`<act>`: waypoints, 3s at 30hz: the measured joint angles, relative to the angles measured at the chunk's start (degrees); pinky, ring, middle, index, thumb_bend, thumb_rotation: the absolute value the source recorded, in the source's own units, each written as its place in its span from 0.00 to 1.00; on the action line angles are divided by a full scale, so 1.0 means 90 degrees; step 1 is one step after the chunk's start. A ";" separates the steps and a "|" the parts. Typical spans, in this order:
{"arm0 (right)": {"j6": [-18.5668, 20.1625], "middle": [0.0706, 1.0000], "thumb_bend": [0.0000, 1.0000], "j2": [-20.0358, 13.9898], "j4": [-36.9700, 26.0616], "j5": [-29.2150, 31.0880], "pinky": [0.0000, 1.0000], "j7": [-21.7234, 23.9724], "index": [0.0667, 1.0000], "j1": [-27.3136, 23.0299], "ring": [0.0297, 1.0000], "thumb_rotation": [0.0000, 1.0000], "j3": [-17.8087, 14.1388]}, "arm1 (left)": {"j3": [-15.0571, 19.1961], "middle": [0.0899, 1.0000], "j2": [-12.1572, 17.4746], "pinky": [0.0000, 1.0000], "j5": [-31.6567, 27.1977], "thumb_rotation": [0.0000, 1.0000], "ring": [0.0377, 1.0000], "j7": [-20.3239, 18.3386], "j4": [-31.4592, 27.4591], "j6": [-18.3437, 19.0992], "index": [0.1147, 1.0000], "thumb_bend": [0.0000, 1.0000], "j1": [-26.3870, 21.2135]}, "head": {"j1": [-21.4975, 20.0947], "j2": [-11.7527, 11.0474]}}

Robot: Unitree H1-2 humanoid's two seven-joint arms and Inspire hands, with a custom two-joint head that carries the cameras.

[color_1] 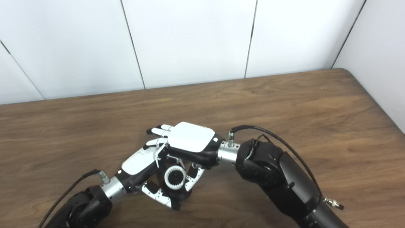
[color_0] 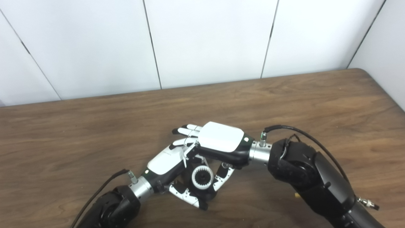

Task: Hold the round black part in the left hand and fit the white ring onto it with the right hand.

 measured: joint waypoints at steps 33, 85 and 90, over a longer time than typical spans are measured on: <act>0.0440 0.89 0.53 -0.0052 0.0068 0.0607 1.00 0.0212 0.45 0.0234 1.00 0.13 -0.0101 | -0.0076 0.82 0.0056 1.00 0.0394 0.05 0.96 -0.0177 -0.0447 0.0130 0.42 0.52 0.0107 | -0.0039 0.0381; -0.0907 0.99 1.00 -0.1021 -0.0344 -0.1064 1.00 -0.1077 0.85 0.0416 1.00 0.32 0.0418 | -0.0272 0.89 -0.0267 1.00 -0.0232 0.06 1.00 -0.0750 -0.0058 0.0892 0.42 0.52 -0.0265 | 0.0098 0.0244; -0.0744 1.00 1.00 -0.0980 -0.0411 -0.0813 1.00 -0.0672 0.92 0.0492 1.00 0.31 0.0327 | -0.0291 0.85 -0.0276 1.00 -0.0273 0.06 1.00 -0.0796 -0.0086 0.0977 0.41 0.53 -0.0272 | 0.0098 0.0235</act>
